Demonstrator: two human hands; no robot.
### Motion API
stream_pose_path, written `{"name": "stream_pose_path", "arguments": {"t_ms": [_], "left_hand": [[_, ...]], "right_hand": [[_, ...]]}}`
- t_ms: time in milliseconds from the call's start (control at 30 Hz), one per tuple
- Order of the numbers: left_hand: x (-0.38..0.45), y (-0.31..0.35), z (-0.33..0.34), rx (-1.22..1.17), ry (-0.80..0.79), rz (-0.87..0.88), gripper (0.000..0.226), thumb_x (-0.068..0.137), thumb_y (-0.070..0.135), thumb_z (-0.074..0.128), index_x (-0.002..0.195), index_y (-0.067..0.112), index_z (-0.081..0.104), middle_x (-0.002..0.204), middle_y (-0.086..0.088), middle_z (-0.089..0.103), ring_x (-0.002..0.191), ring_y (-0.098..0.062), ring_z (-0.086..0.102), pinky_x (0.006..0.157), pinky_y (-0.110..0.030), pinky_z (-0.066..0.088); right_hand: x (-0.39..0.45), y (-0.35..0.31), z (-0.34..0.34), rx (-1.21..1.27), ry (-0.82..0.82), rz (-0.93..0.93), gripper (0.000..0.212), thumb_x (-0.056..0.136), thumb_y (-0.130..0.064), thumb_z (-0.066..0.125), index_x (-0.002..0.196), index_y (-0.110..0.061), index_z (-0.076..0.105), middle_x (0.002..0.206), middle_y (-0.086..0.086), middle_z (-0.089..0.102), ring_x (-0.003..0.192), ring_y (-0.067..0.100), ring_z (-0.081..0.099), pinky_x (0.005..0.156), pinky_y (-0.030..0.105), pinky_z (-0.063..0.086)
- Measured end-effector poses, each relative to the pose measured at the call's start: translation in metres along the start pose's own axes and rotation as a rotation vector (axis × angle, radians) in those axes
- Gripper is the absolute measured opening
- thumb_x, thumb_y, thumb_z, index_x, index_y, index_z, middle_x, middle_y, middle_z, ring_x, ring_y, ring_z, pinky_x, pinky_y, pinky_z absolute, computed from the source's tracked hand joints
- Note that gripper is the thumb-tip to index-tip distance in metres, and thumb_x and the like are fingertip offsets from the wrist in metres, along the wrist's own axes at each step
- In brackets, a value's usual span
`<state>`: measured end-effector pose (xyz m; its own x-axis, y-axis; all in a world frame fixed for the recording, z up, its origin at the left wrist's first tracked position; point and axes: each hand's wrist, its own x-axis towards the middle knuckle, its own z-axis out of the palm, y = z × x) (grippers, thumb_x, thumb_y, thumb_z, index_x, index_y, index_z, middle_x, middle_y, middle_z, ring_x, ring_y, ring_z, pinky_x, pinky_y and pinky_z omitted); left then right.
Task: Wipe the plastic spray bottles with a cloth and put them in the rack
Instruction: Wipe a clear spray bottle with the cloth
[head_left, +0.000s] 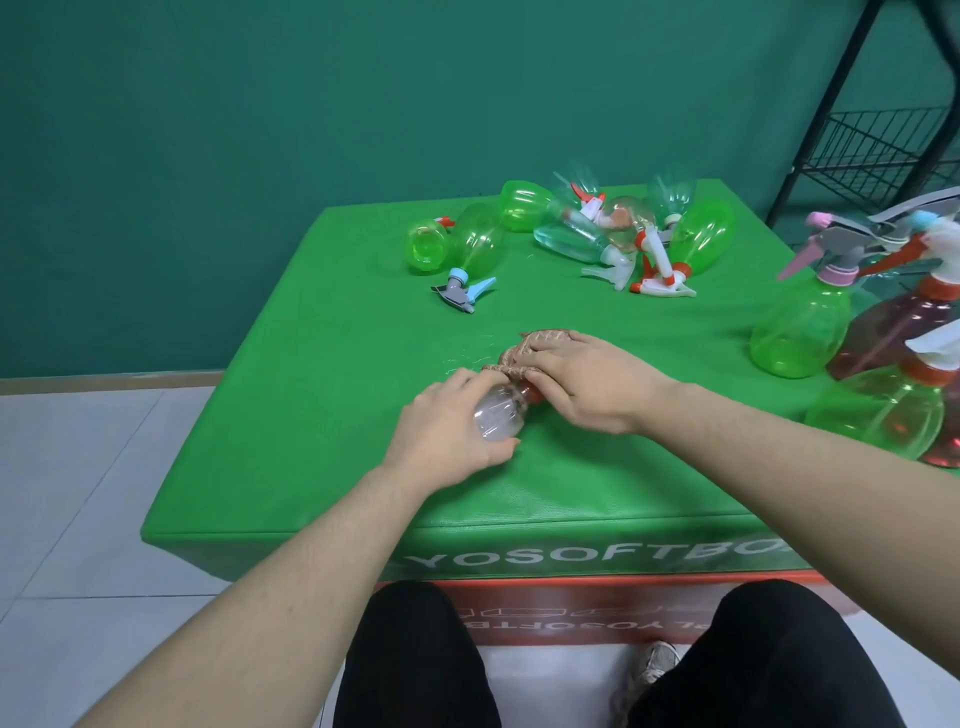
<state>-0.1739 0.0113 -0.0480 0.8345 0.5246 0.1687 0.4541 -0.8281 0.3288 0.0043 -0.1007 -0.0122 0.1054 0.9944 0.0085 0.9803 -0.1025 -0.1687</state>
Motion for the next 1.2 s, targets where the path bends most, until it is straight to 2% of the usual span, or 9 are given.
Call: {"name": "stream_pose_path", "arguments": {"t_ms": [267, 533, 733, 800, 833, 900, 933, 1133, 1200], "left_hand": [[0.003, 0.006, -0.001, 0.056, -0.018, -0.021, 0.071, 0.079, 0.059, 0.072, 0.141, 0.038, 0.045, 0.131, 0.012, 0.055, 0.114, -0.016, 0.056, 0.087, -0.028, 0.042], [0.004, 0.010, 0.000, 0.099, -0.052, -0.041, 0.074, 0.079, 0.062, 0.071, 0.143, 0.036, 0.042, 0.129, 0.010, 0.054, 0.114, -0.019, 0.056, 0.092, -0.034, 0.049], [0.000, 0.009, -0.001, 0.029, -0.026, -0.093, 0.083, 0.080, 0.061, 0.073, 0.150, 0.032, 0.038, 0.141, 0.008, 0.051, 0.123, -0.018, 0.053, 0.106, -0.038, 0.045], [-0.003, 0.007, -0.001, -0.002, -0.006, -0.102, 0.084, 0.080, 0.059, 0.074, 0.150, 0.028, 0.039, 0.140, 0.007, 0.052, 0.122, -0.018, 0.053, 0.106, -0.038, 0.044], [-0.005, 0.007, -0.001, -0.015, 0.003, -0.102, 0.084, 0.080, 0.058, 0.074, 0.150, 0.027, 0.040, 0.139, 0.006, 0.052, 0.121, -0.017, 0.052, 0.106, -0.037, 0.044], [-0.007, 0.005, 0.000, -0.029, 0.019, -0.093, 0.083, 0.080, 0.057, 0.075, 0.149, 0.026, 0.041, 0.138, 0.007, 0.053, 0.119, -0.016, 0.052, 0.105, -0.036, 0.044], [-0.007, 0.004, 0.001, -0.033, 0.026, -0.091, 0.083, 0.080, 0.057, 0.075, 0.149, 0.025, 0.042, 0.137, 0.007, 0.053, 0.118, -0.016, 0.052, 0.104, -0.035, 0.044], [-0.007, 0.003, 0.002, -0.048, 0.038, -0.071, 0.079, 0.079, 0.057, 0.075, 0.145, 0.026, 0.045, 0.131, 0.009, 0.055, 0.111, -0.012, 0.050, 0.097, -0.031, 0.043], [-0.007, 0.003, 0.002, -0.040, 0.038, -0.062, 0.079, 0.079, 0.058, 0.074, 0.145, 0.026, 0.044, 0.131, 0.009, 0.054, 0.109, -0.010, 0.049, 0.097, -0.030, 0.043]], "right_hand": [[-0.044, -0.014, 0.032, 0.201, 0.205, 0.159, 0.048, 0.110, -0.030, 0.032, 0.155, -0.013, 0.038, 0.161, 0.005, 0.037, 0.153, 0.019, 0.026, 0.118, 0.017, 0.003], [-0.059, -0.024, 0.036, 0.324, 0.297, 0.220, 0.041, 0.109, -0.025, 0.038, 0.146, -0.014, 0.051, 0.148, 0.010, 0.055, 0.141, 0.022, 0.046, 0.117, 0.021, 0.022], [-0.062, -0.029, 0.035, 0.486, 0.374, 0.253, 0.041, 0.109, -0.028, 0.036, 0.148, -0.024, 0.050, 0.145, -0.001, 0.058, 0.133, 0.015, 0.052, 0.108, 0.015, 0.031], [-0.056, -0.035, 0.034, 0.589, 0.420, 0.292, 0.041, 0.110, -0.029, 0.035, 0.148, -0.026, 0.050, 0.130, -0.004, 0.068, 0.119, 0.015, 0.060, 0.099, 0.019, 0.039], [-0.052, -0.037, 0.034, 0.637, 0.447, 0.314, 0.040, 0.110, -0.029, 0.034, 0.146, -0.026, 0.052, 0.109, -0.009, 0.071, 0.102, 0.014, 0.063, 0.089, 0.021, 0.041], [-0.042, -0.039, 0.033, 0.709, 0.476, 0.354, 0.037, 0.111, -0.029, 0.032, 0.138, -0.026, 0.057, 0.078, -0.020, 0.057, 0.074, 0.002, 0.054, 0.076, 0.022, 0.037], [-0.037, -0.039, 0.032, 0.741, 0.476, 0.374, 0.037, 0.111, -0.030, 0.032, 0.136, -0.027, 0.058, 0.076, -0.019, 0.054, 0.071, 0.000, 0.051, 0.072, 0.023, 0.036], [-0.003, -0.027, 0.020, 0.829, 0.410, 0.449, 0.041, 0.111, -0.033, 0.030, 0.145, -0.028, 0.051, 0.107, -0.004, 0.064, 0.097, 0.021, 0.064, 0.086, 0.030, 0.048], [0.007, -0.023, 0.013, 0.839, 0.372, 0.499, 0.040, 0.111, -0.033, 0.029, 0.141, -0.023, 0.053, 0.103, -0.002, 0.066, 0.090, 0.023, 0.066, 0.077, 0.030, 0.050]]}}
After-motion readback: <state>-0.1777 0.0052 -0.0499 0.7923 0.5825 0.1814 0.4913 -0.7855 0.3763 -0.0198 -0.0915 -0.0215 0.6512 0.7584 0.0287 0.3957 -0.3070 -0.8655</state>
